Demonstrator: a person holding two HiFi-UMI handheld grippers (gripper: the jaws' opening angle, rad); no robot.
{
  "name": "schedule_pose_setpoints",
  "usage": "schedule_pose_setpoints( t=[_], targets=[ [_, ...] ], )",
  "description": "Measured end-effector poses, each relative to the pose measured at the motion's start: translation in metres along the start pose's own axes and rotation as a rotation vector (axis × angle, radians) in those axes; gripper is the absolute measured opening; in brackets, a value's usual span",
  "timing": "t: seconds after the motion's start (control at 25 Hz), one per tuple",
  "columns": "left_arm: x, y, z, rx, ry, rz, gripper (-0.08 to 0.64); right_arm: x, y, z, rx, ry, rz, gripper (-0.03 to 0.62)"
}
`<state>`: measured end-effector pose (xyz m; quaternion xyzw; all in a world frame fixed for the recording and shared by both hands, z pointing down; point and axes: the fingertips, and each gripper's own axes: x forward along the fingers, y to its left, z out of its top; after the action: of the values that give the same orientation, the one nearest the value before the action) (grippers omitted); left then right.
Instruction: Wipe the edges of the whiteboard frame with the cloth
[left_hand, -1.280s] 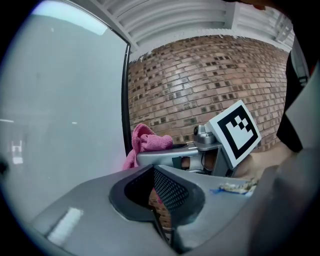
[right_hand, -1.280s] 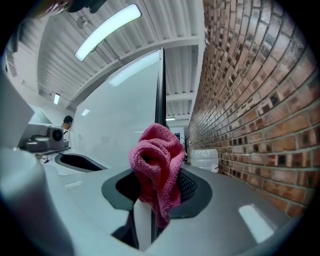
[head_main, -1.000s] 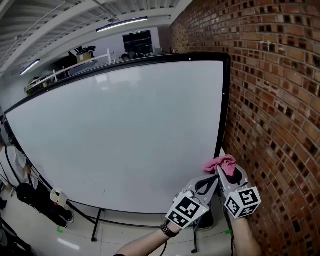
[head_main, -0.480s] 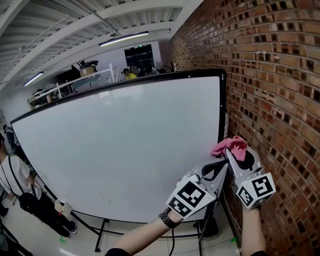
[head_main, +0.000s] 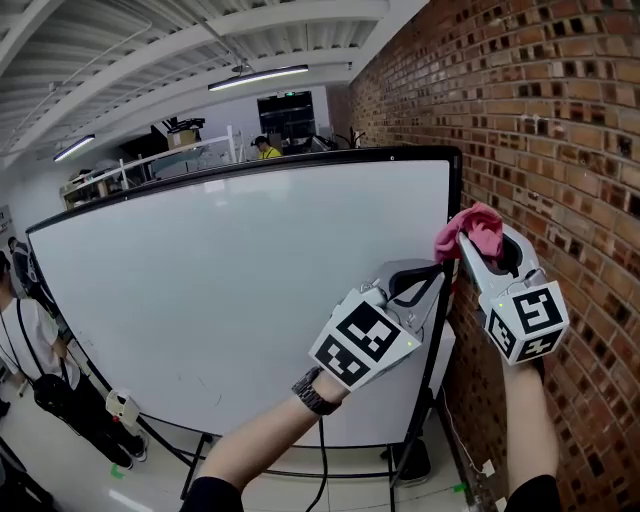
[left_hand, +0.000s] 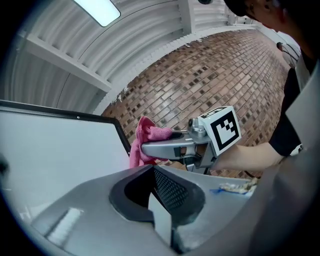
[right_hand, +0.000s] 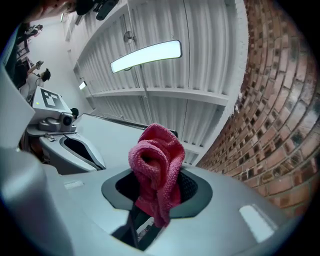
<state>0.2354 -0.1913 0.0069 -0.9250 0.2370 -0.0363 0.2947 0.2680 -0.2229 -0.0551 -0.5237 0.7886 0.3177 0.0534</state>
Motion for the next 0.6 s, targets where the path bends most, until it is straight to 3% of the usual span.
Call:
schedule_pose_setpoints(
  t=[0.32,0.48,0.6],
  targets=[
    [0.007,0.044,0.012,-0.030,0.035,0.047,0.000,0.044,-0.038,0.048,-0.086,-0.011,0.049,0.138],
    [-0.002,0.044,0.014,-0.018,0.043,0.055,0.000,0.053,-0.040,0.077,-0.211,0.013,0.067,0.138],
    [-0.006,0.052,0.020,0.003,0.064,0.091,0.000,0.064,-0.042,0.099,-0.247,0.035,0.110,0.138]
  ],
)
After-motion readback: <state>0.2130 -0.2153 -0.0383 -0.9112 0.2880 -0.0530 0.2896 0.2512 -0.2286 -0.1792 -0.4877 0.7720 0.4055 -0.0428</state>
